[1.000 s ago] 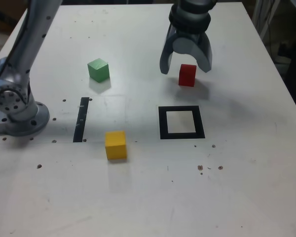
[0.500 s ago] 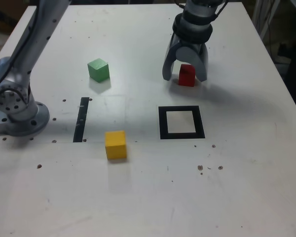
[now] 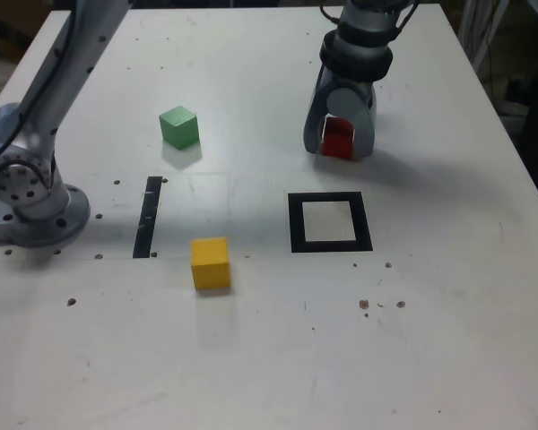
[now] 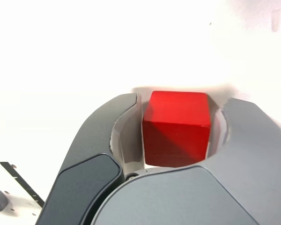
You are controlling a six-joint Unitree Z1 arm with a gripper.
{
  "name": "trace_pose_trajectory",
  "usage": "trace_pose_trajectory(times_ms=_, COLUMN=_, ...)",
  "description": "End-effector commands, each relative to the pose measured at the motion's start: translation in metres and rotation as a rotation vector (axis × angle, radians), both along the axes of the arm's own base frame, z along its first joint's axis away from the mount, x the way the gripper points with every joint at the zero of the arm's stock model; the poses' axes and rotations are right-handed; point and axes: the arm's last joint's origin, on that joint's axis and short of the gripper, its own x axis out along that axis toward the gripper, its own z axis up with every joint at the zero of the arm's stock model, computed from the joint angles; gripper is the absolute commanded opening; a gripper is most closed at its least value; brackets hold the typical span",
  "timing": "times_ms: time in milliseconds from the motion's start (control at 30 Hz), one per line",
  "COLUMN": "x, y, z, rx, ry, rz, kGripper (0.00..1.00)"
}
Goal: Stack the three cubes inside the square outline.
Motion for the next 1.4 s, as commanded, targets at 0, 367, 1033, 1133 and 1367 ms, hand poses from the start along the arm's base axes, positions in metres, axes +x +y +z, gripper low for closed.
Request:
trace_pose_trajectory(times_ms=0, x=0.001, y=0.002, z=-0.001, rx=0.0, ry=-0.004, rz=0.001, kGripper=0.38)
trace_pose_trajectory(times_ms=367, x=-0.009, y=-0.003, z=0.02, rx=0.027, ry=0.012, rz=-0.006, kGripper=0.33)
trace_pose_trajectory(times_ms=1033, x=-0.052, y=-0.125, z=0.062, rx=0.035, ry=-0.082, rz=0.083, kGripper=0.33)
trace_pose_trajectory(times_ms=1133, x=-0.045, y=-0.13, z=0.053, rx=0.021, ry=-0.076, rz=0.098, kGripper=0.33)
trace_pose_trajectory(times_ms=1367, x=-0.037, y=-0.134, z=0.033, rx=-0.011, ry=-0.051, rz=0.124, kGripper=0.33)
